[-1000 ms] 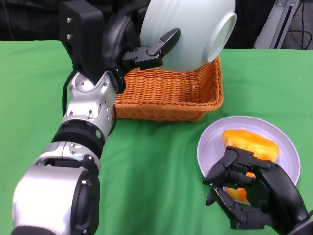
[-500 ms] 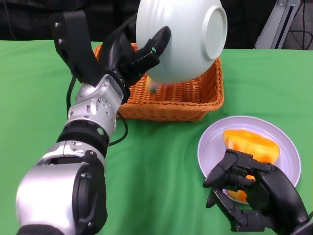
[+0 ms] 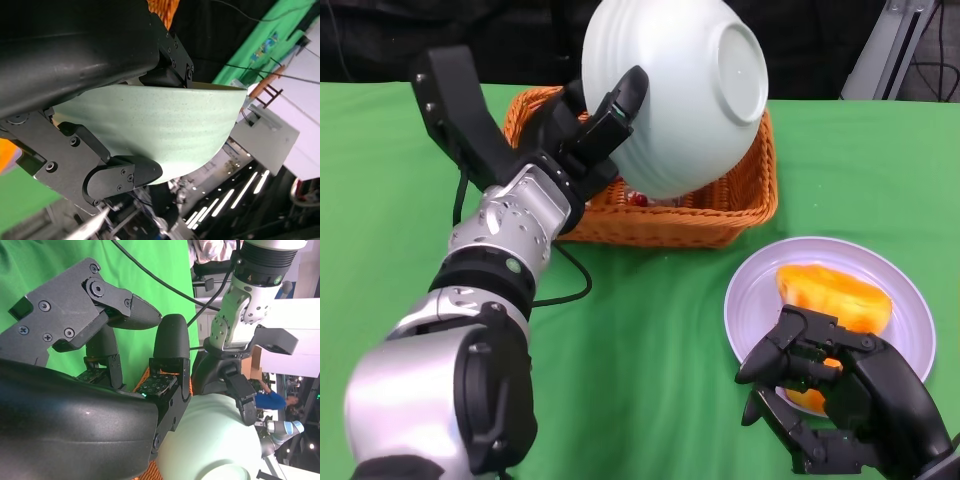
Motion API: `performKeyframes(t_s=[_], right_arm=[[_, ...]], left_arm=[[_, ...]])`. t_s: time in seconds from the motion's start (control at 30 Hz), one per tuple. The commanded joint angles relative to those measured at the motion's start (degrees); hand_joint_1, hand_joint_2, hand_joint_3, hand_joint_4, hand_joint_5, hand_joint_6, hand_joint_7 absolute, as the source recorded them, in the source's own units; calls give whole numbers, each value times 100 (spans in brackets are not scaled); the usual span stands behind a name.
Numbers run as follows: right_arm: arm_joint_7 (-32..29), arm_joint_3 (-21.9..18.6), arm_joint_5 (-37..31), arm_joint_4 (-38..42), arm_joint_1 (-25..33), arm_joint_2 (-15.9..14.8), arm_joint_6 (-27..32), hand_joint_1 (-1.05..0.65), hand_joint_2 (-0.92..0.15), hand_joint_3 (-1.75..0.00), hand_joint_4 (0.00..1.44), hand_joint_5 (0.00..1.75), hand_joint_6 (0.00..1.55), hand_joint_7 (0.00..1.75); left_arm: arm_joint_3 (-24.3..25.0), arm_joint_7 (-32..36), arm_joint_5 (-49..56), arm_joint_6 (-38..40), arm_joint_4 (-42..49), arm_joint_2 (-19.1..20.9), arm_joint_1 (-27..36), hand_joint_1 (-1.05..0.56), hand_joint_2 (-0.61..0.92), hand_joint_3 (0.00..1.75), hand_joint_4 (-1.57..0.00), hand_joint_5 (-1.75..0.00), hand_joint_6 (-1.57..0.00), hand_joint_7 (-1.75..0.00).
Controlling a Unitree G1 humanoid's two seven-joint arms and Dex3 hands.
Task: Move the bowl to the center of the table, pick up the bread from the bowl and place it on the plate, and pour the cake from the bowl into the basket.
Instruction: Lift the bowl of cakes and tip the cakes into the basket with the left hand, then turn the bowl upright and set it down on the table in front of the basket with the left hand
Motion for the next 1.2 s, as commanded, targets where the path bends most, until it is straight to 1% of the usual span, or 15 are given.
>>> performKeyframes(t_s=[0.03,0.13,0.3,0.43,0.47,0.6,0.67,0.7,0.83,0.87,0.97,1.13,1.2], right_arm=[[-13,-25,16,-68,44,-59,-26,-7,-50,-104,61,151,62,126],[17,-34,43,-21,30,-56,-72,-7,-50,-104,61,151,62,126],[26,-30,24,-6,28,-62,-99,-8,-50,-104,61,151,62,126],[19,-34,-5,34,16,-64,-144,-9,-49,-104,61,151,62,126],[14,-37,-10,36,13,-67,-144,-8,-49,-104,62,151,62,126],[7,-38,-5,17,7,-68,-85,-8,-49,-105,62,150,62,126],[17,-38,-3,41,-1,-65,-113,-8,-49,-105,62,151,62,126],[22,-38,2,46,-2,-65,-114,-9,-49,-105,62,151,62,126],[2,-24,-17,47,-24,-49,-95,-9,-49,-105,62,151,62,126],[1,-22,-20,47,-24,-48,-99,-8,-50,-105,62,151,62,127],[2,-11,-25,33,-7,-45,-104,-7,-50,-105,62,151,62,126],[-6,4,-27,17,-2,-31,-109,-7,-50,-104,63,151,63,126],[14,3,-9,43,-19,-31,-134,-8,-50,-105,63,150,63,126]], left_arm=[[167,86,-213,283,39,116,-334,-19,74,90,-85,-170,-75,-155],[265,14,-311,471,51,154,-351,-18,72,90,-84,-174,-75,-157],[329,-123,-364,532,20,185,-357,-18,70,91,-83,-175,-73,-157],[-67,-703,-14,-52,-194,163,-258,-18,74,92,-79,-175,-74,-155],[-135,-804,30,-188,-237,154,-246,-19,75,88,-78,-175,-75,-150],[-330,-1055,141,-543,-412,161,-286,-20,77,82,-78,-173,-81,-139],[-477,-1158,240,-792,-537,177,-285,-19,77,83,-79,-170,-83,-136],[-535,-1195,286,-900,-582,182,-278,-18,75,87,-80,-168,-84,-135],[-989,-1299,735,-1594,-905,263,-116,-18,70,93,-81,-169,-82,-137],[-1051,-1359,779,-1702,-947,276,-75,-19,72,91,-78,-172,-78,-143],[-1421,-1547,1149,-2405,-1176,357,160,-21,70,90,-77,-174,-72,-148],[-2067,-1576,1928,-3724,-1438,606,539,-26,67,93,-77,-175,-71,-148],[-2259,-1592,2160,-4215,-1499,727,674,-24,67,95,-77,-175,-73,-144]])
